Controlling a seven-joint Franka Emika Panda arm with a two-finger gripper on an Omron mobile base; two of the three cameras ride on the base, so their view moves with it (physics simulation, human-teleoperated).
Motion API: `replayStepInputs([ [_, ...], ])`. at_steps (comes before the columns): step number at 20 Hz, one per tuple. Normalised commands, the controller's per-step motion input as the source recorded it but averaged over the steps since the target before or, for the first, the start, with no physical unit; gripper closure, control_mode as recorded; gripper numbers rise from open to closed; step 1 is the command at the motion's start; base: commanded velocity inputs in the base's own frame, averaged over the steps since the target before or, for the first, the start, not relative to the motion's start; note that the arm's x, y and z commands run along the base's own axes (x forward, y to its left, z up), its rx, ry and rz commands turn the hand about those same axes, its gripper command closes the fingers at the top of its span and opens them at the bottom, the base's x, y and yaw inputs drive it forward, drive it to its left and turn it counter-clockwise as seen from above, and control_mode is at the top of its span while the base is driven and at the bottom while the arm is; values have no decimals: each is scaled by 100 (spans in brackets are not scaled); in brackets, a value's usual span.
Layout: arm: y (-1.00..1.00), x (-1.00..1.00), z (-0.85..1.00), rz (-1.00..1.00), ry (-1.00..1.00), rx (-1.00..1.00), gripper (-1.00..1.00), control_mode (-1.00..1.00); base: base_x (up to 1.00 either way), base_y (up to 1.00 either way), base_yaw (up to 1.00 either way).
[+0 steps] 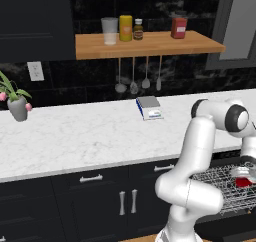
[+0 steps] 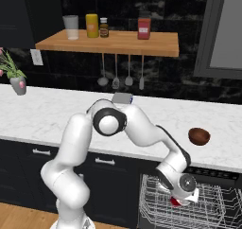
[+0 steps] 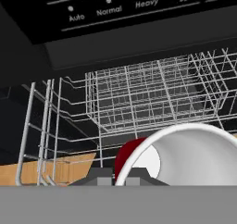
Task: Pick up the cup and bowl from the counter, place them in the dishwasher, and close the dishwasher door.
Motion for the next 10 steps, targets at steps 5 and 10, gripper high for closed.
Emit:
replayStepInputs([
  [5,-56,9,0,3,6,22,100,-100,0,0,0],
  [10,24,-7,-44,1,-2,3,100,-100,0,0,0],
])
